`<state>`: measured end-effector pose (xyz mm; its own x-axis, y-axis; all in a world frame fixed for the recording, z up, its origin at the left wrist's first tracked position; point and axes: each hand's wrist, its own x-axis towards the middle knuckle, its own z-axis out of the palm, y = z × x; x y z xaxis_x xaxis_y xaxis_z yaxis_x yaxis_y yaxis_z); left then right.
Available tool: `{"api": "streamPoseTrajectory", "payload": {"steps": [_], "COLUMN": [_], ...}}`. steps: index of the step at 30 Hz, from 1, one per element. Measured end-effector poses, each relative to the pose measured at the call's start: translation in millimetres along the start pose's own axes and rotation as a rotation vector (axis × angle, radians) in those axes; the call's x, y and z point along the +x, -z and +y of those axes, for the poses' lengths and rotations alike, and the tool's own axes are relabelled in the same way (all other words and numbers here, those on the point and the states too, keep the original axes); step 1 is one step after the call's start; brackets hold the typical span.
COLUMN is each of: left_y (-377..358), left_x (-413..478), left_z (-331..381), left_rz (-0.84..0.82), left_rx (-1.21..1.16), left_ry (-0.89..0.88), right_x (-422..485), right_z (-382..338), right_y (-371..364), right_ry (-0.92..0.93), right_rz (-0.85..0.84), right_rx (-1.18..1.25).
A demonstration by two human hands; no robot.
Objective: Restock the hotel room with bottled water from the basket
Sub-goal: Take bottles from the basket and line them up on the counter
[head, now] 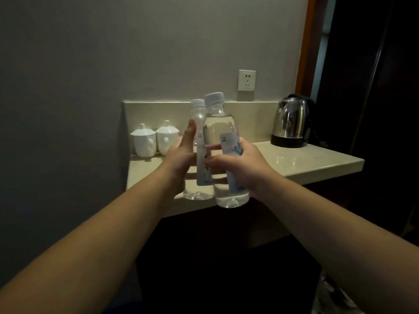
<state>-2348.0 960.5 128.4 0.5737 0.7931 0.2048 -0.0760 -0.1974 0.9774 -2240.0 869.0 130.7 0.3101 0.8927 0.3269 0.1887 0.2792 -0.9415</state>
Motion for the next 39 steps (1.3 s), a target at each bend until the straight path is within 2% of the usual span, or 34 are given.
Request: {"api": "streamPoseTrajectory", "payload": {"steps": [3,6,8,13,17,20,23,24,27,30,35,39], "left_y": [-20.0,-29.7,-32.8,-39.3,-40.6,-39.3,-31.5,-27.8,-17.8,-15.2,-19.7,-28.4], "left_x": [38.1,83.1,117.6,211.0,267.4,292.2,307.5,308.7,305.6,301.5,314.4,328.5], "left_z": [-2.9,-18.0,-25.3,-47.6,-77.4,-95.1,-110.2,-114.6,-129.0,-138.7,-137.7,-135.3], "left_rz": [-0.041,-0.094,-0.088,-0.026,-0.028,0.008,-0.007,-0.026,-0.037,0.025,0.060,0.154], "left_rx": [0.025,-0.079,-0.150,-0.095,-0.130,-0.100,-0.018,0.077,0.665,1.051,1.326,1.271], "left_ry": [0.072,0.144,0.082,-0.074,-0.107,-0.098,-0.066,-0.067,-0.124,-0.059,0.003,0.092], "right_x": [22.7,53.5,80.7,168.7,227.2,256.6,273.6,275.8,277.2,278.9,308.3,337.7], "right_z": [13.1,33.4,48.6,90.4,129.2,152.2,164.1,166.8,178.4,186.6,195.8,209.0], "right_y": [28.8,57.0,73.2,101.3,120.3,130.4,139.9,145.4,164.1,172.0,167.1,159.5], "right_ry": [0.005,0.006,-0.013,-0.038,-0.087,-0.150,-0.119,-0.115,-0.110,-0.065,-0.047,-0.039], "right_rz": [0.017,0.014,0.012,0.079,0.105,0.167,0.110,0.064,-0.088,-0.143,-0.198,-0.200], "right_rx": [-0.014,0.072,0.109,0.044,-0.034,0.016,-0.086,-0.193,-0.615,-0.648,-0.636,-0.645]}}
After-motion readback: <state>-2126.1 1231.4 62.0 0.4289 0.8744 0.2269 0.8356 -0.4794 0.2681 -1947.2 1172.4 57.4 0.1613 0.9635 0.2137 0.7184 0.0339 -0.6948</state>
